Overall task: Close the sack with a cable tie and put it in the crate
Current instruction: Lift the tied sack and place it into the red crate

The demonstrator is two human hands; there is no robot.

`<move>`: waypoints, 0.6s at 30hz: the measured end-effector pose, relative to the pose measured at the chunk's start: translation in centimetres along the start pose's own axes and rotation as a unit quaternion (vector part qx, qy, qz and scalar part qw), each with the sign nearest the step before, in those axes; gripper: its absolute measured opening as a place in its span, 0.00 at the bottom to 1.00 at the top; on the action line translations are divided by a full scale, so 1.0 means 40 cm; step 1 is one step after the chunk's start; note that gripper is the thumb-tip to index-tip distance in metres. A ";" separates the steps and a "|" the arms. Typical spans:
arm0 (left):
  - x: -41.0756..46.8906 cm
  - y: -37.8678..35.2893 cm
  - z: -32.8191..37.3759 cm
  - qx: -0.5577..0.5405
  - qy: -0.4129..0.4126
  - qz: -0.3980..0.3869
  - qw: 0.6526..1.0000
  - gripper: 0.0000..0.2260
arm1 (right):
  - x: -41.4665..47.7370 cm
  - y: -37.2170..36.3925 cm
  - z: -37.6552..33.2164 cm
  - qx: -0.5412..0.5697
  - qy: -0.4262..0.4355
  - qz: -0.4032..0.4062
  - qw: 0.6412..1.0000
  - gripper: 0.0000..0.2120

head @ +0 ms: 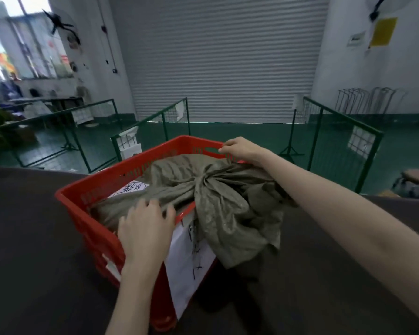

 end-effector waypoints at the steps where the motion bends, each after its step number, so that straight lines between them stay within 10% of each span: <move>1: 0.007 -0.011 0.014 -0.004 -0.017 -0.003 1.000 0.15 | -0.010 0.016 0.010 -0.016 -0.001 0.006 1.000 0.17; 12: -0.023 -0.072 0.187 -0.258 -0.077 0.008 0.963 0.13 | -0.177 0.103 0.138 0.017 0.003 0.056 0.998 0.11; 18: -0.134 -0.169 0.200 -0.340 0.035 0.059 0.938 0.26 | -0.275 0.012 0.223 0.126 -0.037 -0.033 0.991 0.41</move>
Point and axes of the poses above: each hand's wrist, its own x-axis towards the middle knuckle, its own y-axis out of the back of the hand, z = x × y, the point moved 10 cm from there along x, towards the middle knuckle, and after that the axes turned 2 degrees about x, right-handed, at the moved point
